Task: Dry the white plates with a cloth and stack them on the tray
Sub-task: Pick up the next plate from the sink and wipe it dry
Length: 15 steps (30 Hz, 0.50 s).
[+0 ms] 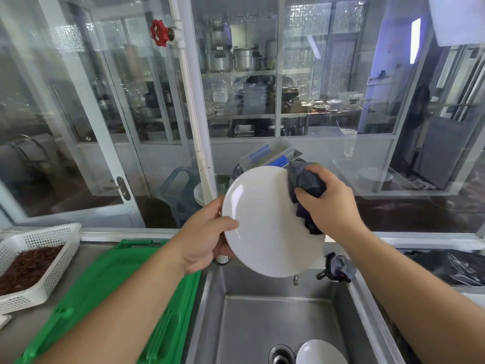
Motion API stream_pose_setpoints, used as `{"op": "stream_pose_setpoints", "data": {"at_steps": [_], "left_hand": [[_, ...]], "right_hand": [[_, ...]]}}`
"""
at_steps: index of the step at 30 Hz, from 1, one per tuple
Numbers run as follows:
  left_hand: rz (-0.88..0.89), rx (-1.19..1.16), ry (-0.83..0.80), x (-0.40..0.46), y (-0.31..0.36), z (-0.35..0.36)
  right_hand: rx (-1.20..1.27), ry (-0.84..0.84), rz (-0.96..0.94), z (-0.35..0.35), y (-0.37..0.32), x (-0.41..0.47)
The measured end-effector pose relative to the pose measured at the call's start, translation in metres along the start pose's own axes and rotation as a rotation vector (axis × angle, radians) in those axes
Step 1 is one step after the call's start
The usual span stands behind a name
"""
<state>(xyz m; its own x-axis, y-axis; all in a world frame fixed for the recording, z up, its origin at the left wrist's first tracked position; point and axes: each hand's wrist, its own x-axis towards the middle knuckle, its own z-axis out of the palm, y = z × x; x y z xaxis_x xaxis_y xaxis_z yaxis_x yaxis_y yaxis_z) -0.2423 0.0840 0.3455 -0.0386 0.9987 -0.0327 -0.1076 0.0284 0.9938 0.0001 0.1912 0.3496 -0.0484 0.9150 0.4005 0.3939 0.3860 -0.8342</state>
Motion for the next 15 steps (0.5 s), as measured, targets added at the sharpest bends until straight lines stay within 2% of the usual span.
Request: {"op": "stream_pose_setpoints", "data": {"at_steps": [3,7,10,15], "left_hand": [[0.064,-0.033,0.006,-0.001,-0.006,0.008],[0.158,-0.100,0.043,-0.004,-0.016,0.028],[0.251,-0.091,0.115,-0.002,-0.024,0.043],[0.362,0.015,0.214,-0.003,-0.041,0.058]], "right_hand": [[-0.020,0.002,-0.042,-0.003,-0.005,0.006],[0.015,0.103,0.012,0.003,-0.003,0.008],[0.095,0.182,0.138,0.017,0.003,-0.002],[0.376,0.241,0.438,0.045,0.017,-0.027]]}}
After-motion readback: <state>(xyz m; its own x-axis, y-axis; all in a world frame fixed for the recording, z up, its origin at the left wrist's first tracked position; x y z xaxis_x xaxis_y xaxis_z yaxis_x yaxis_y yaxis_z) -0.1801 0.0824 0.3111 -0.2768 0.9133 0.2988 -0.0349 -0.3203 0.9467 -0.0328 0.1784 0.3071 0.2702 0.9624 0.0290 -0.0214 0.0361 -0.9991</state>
